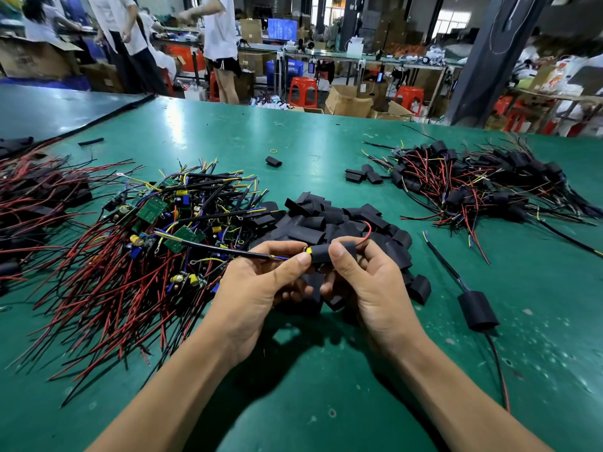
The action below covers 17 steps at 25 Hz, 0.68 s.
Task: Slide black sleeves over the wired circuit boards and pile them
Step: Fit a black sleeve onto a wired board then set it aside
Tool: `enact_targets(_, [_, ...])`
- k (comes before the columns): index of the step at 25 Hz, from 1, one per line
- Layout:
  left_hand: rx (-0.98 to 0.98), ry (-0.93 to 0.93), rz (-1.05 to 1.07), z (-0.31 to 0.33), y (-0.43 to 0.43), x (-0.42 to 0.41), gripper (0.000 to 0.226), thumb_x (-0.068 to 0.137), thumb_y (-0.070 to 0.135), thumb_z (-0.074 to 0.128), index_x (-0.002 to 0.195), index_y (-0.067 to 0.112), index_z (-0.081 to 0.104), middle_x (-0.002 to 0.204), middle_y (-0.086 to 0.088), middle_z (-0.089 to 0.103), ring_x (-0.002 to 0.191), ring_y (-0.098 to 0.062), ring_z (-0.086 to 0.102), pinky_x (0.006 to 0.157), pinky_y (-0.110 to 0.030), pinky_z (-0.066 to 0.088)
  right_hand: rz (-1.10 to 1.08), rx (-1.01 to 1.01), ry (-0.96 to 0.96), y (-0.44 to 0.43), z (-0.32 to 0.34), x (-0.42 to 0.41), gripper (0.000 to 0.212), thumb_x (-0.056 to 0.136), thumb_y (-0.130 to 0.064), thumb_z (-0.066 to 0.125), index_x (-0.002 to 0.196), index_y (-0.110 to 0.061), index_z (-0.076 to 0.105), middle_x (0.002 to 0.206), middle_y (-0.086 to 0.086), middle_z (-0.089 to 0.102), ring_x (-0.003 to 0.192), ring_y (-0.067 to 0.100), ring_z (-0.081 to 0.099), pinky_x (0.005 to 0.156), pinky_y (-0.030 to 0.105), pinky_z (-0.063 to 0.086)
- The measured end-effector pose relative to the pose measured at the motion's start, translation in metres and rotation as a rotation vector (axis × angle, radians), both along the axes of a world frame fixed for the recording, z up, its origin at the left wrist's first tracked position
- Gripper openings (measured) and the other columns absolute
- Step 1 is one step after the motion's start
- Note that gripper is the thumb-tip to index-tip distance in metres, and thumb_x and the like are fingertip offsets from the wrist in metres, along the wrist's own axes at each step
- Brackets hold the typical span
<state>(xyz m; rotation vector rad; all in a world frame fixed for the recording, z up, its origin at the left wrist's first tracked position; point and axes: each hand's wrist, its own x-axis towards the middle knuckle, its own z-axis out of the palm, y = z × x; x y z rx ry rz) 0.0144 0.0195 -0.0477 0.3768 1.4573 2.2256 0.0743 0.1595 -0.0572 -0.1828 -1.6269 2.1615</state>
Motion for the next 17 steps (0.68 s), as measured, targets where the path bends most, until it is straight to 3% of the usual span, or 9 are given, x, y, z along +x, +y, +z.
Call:
enact_targets(4, [0.045,0.000,-0.030,0.000,0.001,0.001,0.027,0.065,0.025,0.079,0.090,0.017,0.074,0.075,-0.015,0.069,0.053,-0.020,0.061,0.054,-0.025,0.053,0.026,-0.035,-0.018,-0.007,-0.003,-0.002,0.037,0.083,-0.037,0.069,0.104,-0.008,0.062,0.073,0.010,0.070,0.052,0.020,0.059,0.050,0.026,0.052])
enact_targets(9, [0.067,-0.004,-0.047,-0.003,0.001,0.002,0.023,0.073,0.016,0.073,0.095,0.017,0.077,0.080,-0.010,0.069,0.057,-0.024,0.063,0.066,-0.036,0.057,0.038,-0.078,-0.055,-0.009,-0.002,-0.006,0.037,0.085,-0.049,0.057,0.108,-0.022,0.066,0.075,0.004,0.068,0.048,0.014,0.054,0.060,0.034,0.047])
enact_targets(13, [0.062,-0.024,-0.011,-0.003,0.003,0.003,0.033,0.071,0.017,0.075,0.104,0.020,0.076,0.082,-0.011,0.069,0.055,-0.023,0.061,0.059,-0.030,0.056,0.063,-0.128,-0.110,-0.015,-0.001,-0.004,0.038,0.082,-0.055,0.055,0.107,-0.032,0.071,0.080,-0.001,0.069,0.049,0.011,0.054,0.046,0.020,0.043])
enact_targets(17, [-0.006,-0.026,-0.081,-0.004,0.003,0.003,0.030,0.069,0.025,0.076,0.099,0.026,0.078,0.082,-0.007,0.072,0.058,-0.016,0.060,0.063,-0.027,0.048,0.061,-0.160,-0.142,-0.018,0.000,-0.003,0.045,0.080,-0.060,0.054,0.110,-0.031,0.070,0.080,0.003,0.070,0.049,0.012,0.054,0.043,0.018,0.042])
